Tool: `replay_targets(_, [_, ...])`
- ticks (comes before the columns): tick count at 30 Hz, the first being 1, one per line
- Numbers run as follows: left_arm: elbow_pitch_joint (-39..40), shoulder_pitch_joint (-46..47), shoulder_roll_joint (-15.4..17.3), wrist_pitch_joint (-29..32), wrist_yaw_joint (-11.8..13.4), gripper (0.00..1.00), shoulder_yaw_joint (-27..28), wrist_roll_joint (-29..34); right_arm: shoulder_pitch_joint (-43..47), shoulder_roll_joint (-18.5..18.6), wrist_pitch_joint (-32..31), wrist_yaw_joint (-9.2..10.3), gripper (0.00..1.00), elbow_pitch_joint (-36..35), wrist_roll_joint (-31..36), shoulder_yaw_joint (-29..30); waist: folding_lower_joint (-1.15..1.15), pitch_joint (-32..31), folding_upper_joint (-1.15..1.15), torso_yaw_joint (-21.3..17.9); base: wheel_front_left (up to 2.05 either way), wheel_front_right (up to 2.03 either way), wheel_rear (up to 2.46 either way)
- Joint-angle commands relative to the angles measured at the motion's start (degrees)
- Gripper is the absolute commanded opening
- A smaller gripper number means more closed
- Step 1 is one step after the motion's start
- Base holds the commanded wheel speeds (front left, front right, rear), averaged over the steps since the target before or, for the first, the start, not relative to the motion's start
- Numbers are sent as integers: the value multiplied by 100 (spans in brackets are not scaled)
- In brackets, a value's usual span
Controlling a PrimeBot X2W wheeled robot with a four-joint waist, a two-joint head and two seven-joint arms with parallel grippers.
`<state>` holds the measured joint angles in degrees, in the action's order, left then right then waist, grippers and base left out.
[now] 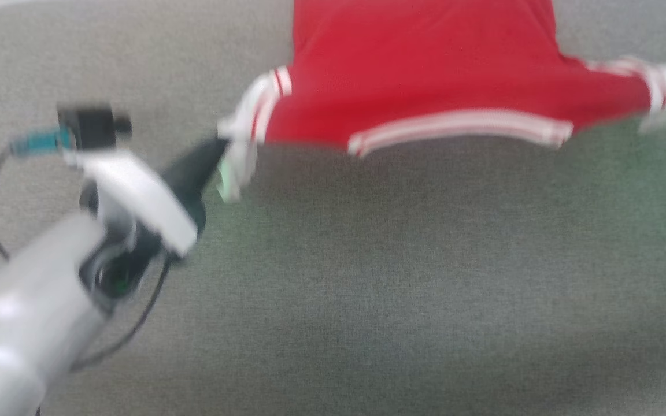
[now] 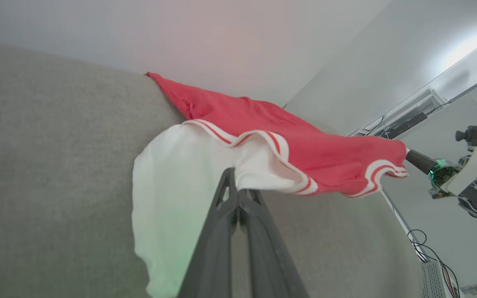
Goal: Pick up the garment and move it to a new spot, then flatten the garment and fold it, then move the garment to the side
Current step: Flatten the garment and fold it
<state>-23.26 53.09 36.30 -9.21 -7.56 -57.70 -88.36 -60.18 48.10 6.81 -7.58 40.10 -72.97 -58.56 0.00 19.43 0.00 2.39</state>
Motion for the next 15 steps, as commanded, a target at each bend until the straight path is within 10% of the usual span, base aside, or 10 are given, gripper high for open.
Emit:
replay_targets(1, [270,-293,273,-63,18,0,-77,46,368,185,29,16,0,-205,-138,4,0,-162,0,14,0,0,0])
replay_targets(15, [1821,-2071,1624,-286,20,0,-849,291,2745,1376,-63,21,0,-1794,-633,-86,0,-663,0,-97,0,0,0])
